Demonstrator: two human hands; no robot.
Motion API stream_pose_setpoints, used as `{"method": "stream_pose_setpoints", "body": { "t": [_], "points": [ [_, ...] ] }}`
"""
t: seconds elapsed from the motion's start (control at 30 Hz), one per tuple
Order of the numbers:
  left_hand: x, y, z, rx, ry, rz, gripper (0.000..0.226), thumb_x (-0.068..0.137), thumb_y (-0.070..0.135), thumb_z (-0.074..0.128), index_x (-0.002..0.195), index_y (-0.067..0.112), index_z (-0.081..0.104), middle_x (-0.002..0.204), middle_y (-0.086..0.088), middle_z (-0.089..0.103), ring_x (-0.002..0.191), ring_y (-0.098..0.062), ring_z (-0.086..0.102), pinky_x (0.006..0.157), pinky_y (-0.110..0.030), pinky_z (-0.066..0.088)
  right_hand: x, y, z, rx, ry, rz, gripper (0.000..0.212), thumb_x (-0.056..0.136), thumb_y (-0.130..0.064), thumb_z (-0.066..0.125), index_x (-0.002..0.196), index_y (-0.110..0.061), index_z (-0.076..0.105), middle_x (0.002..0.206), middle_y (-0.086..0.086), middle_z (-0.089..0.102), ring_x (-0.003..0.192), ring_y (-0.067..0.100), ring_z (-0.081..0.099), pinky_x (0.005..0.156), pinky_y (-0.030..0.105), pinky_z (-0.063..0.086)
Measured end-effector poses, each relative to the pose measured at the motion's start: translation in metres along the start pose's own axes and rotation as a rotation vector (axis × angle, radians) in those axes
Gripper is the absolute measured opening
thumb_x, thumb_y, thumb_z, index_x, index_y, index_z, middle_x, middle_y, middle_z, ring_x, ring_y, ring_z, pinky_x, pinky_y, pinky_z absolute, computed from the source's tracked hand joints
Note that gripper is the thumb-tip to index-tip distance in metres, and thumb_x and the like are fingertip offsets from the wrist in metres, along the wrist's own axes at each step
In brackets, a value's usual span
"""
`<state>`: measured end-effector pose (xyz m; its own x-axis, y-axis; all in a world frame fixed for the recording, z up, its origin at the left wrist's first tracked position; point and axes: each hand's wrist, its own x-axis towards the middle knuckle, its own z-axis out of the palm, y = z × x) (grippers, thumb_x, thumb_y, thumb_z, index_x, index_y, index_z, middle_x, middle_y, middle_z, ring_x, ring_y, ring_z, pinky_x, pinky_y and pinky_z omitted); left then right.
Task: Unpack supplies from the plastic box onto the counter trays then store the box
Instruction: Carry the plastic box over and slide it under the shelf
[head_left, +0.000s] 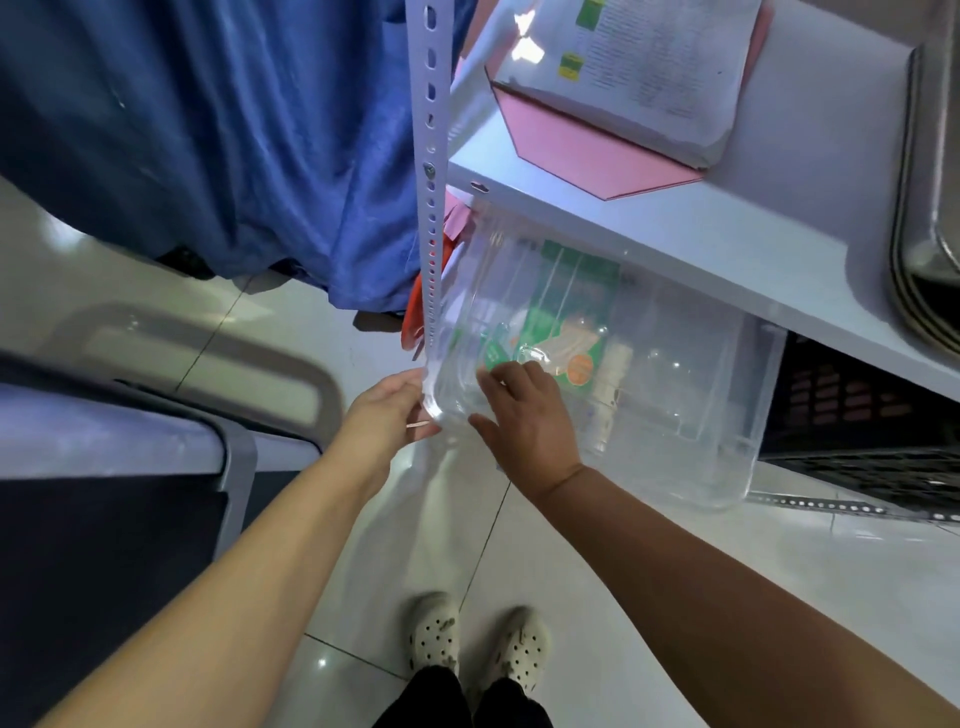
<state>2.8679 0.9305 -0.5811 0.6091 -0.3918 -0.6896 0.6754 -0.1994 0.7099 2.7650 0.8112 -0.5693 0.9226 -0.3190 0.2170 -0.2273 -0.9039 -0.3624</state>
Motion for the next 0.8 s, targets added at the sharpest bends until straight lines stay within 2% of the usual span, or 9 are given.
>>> {"method": "stream_pose_setpoints", "body": {
  "t": [0.1, 0.2, 0.37, 0.47, 0.53, 0.6, 0.7, 0.77, 0.8],
  "points": [
    [0.000, 0.002, 0.000, 0.061, -0.025, 0.020, 0.022, 0.093, 0.012, 0.048, 0.107, 0.009, 0.065, 0.075, -0.005, 0.069, 0.072, -0.020, 0.066, 0.068, -0.027, 0.060, 0.005, -0.007, 0.005, 0.011, -0.007, -0.059, 0.048, 0.049, -0.009, 0.089, 0.090, 0.007, 0.068, 0.078, 0.021, 0.066, 0.063, 0.035, 0.061, 0.056, 0.039, 0.054],
    [0.001, 0.005, -0.001, 0.087, -0.036, 0.013, 0.024, 0.092, 0.017, 0.053, 0.109, 0.003, 0.064, 0.089, -0.016, 0.067, 0.082, -0.027, 0.064, 0.078, -0.036, 0.059, 0.005, -0.015, 0.009, 0.050, -0.026, -0.057, 0.050, 0.049, -0.010, 0.089, 0.091, 0.007, 0.068, 0.078, 0.022, 0.066, 0.063, 0.035, 0.061, 0.056, 0.039, 0.054],
    [-0.002, 0.004, 0.004, 0.163, 0.000, 0.054, 0.014, 0.088, 0.013, 0.060, 0.097, 0.004, 0.066, 0.083, -0.014, 0.063, 0.075, -0.023, 0.061, 0.071, -0.029, 0.059, -0.020, -0.009, 0.004, 0.129, -0.063, -0.022, 0.044, 0.061, -0.008, 0.085, 0.099, 0.006, 0.068, 0.086, 0.023, 0.066, 0.075, 0.037, 0.063, 0.068, 0.042, 0.055],
    [-0.004, 0.002, 0.009, 0.149, 0.062, 0.046, 0.011, 0.086, 0.005, 0.061, 0.096, 0.003, 0.063, 0.083, -0.014, 0.058, 0.071, -0.022, 0.057, 0.065, -0.028, 0.057, -0.054, 0.017, -0.015, 0.053, 0.041, 0.231, 0.032, 0.074, -0.009, 0.076, 0.104, -0.002, 0.068, 0.095, 0.018, 0.066, 0.088, 0.037, 0.061, 0.079, 0.042, 0.050],
    [-0.006, -0.001, 0.013, 0.145, 0.127, 0.005, 0.006, 0.085, 0.011, 0.063, 0.080, 0.012, 0.060, 0.075, -0.009, 0.058, 0.066, -0.020, 0.058, 0.041, -0.017, 0.048, -0.086, 0.040, -0.029, -0.041, 0.151, 0.483, 0.029, 0.078, -0.009, 0.072, 0.107, -0.006, 0.067, 0.100, 0.016, 0.065, 0.094, 0.036, 0.057, 0.083, 0.043, 0.045],
    [-0.009, -0.006, 0.016, 0.145, 0.182, -0.028, 0.023, 0.085, 0.019, 0.064, 0.067, 0.016, 0.050, 0.070, -0.009, 0.056, 0.061, -0.021, 0.057, 0.030, -0.011, 0.036, -0.110, 0.059, -0.041, -0.084, 0.224, 0.704, 0.034, 0.080, -0.014, 0.071, 0.113, -0.007, 0.063, 0.109, 0.017, 0.061, 0.102, 0.037, 0.052, 0.090, 0.045, 0.040],
    [-0.011, -0.009, 0.024, 0.152, 0.222, -0.009, 0.027, 0.087, 0.022, 0.062, 0.067, 0.012, 0.045, 0.068, -0.015, 0.055, 0.055, -0.025, 0.056, 0.038, -0.019, 0.050, -0.126, 0.077, -0.048, -0.086, 0.234, 0.945, 0.053, 0.079, -0.026, 0.072, 0.123, -0.005, 0.052, 0.124, 0.017, 0.051, 0.114, 0.035, 0.043, 0.098, 0.047, 0.032],
    [-0.012, -0.011, 0.028, 0.163, 0.257, 0.014, 0.028, 0.088, 0.022, 0.061, 0.067, 0.011, 0.046, 0.068, -0.016, 0.054, 0.054, -0.024, 0.056, 0.045, -0.022, 0.054, -0.128, 0.083, -0.051, 0.077, 0.296, 1.144, 0.057, 0.081, -0.028, 0.070, 0.127, -0.005, 0.046, 0.123, 0.014, 0.049, 0.114, 0.031, 0.045, 0.098, 0.044, 0.036],
    [-0.013, -0.012, 0.030, 0.167, 0.278, 0.019, 0.028, 0.087, 0.023, 0.061, 0.067, 0.011, 0.046, 0.069, -0.015, 0.055, 0.055, -0.025, 0.056, 0.043, -0.021, 0.053, -0.128, 0.085, -0.051, 0.192, 0.330, 1.234, 0.054, 0.083, -0.030, 0.067, 0.126, -0.007, 0.045, 0.116, 0.010, 0.051, 0.107, 0.027, 0.049, 0.095, 0.042, 0.040]
  ]
}}
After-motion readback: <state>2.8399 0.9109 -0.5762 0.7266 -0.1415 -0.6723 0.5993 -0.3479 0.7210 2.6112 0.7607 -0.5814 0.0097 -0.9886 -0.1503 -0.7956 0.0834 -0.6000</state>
